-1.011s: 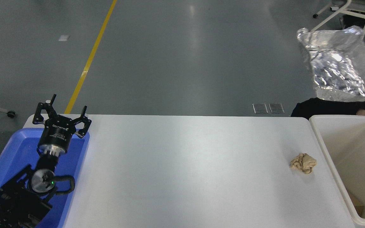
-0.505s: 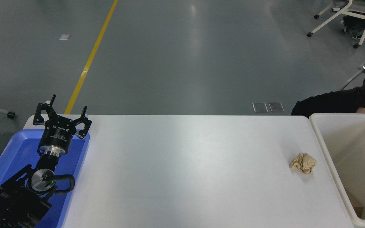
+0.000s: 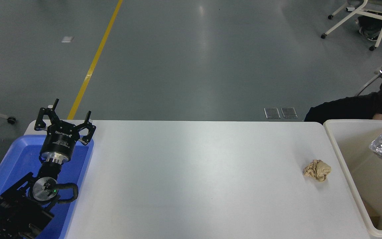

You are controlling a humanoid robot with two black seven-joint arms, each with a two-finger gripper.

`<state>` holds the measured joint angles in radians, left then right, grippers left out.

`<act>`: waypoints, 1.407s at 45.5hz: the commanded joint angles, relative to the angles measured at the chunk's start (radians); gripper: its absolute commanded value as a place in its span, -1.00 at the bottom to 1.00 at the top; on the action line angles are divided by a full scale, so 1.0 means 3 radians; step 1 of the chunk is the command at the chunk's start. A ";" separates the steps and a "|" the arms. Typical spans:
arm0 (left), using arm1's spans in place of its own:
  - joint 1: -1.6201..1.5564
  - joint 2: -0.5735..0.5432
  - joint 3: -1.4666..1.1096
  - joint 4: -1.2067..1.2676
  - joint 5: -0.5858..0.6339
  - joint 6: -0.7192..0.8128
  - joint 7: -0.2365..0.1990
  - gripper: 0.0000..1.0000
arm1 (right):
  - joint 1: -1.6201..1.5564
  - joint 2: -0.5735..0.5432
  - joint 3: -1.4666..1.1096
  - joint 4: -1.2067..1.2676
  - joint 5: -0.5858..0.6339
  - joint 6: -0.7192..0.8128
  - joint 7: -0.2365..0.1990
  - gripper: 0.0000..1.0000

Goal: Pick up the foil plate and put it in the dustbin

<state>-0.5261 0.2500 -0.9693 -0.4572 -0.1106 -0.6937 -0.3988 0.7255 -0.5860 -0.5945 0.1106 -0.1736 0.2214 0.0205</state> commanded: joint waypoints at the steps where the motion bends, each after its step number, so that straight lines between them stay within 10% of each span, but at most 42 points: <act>1: 0.0000 0.0000 0.0000 -0.0005 0.0000 0.0001 0.0000 1.00 | -0.0250 0.0240 0.0080 -0.0139 0.0308 -0.0191 -0.0166 -1.00; 3: 0.0000 0.0000 0.0000 0.0000 -0.0005 0.0001 0.0000 1.00 | -0.0250 0.0240 0.0080 -0.0139 0.0308 -0.0191 -0.0166 -0.93; 7: 0.0000 0.0000 0.0000 0.0000 0.0000 0.0001 0.0000 1.00 | -0.0256 0.0235 0.0080 -0.0134 0.0308 -0.0186 -0.0166 0.88; 8: 0.0000 0.0000 0.0000 0.0000 0.0000 0.0001 0.0000 1.00 | -0.0261 0.0235 0.0064 -0.0139 0.0308 -0.0186 -0.0160 1.00; 24: -0.0005 0.0000 0.0005 -0.0005 0.0000 -0.0004 0.0000 1.00 | 0.0101 0.0113 -0.0083 0.0310 0.0124 -0.0119 -0.0119 1.00; 42: -0.0010 0.0000 0.0010 -0.0005 0.0000 -0.0009 0.0005 1.00 | 0.2959 -0.0593 -0.1080 0.2887 -0.0761 0.0780 -0.0130 1.00; 64: 0.0000 0.0000 0.0000 0.0000 0.0000 0.0001 0.0000 1.00 | 0.5312 0.0562 -0.1679 0.4749 0.0297 0.1696 -0.0135 1.00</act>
<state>-0.5270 0.2501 -0.9676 -0.4575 -0.1106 -0.6951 -0.3976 1.9959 -0.5913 -1.0473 1.2766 -0.2286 0.6185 -0.0185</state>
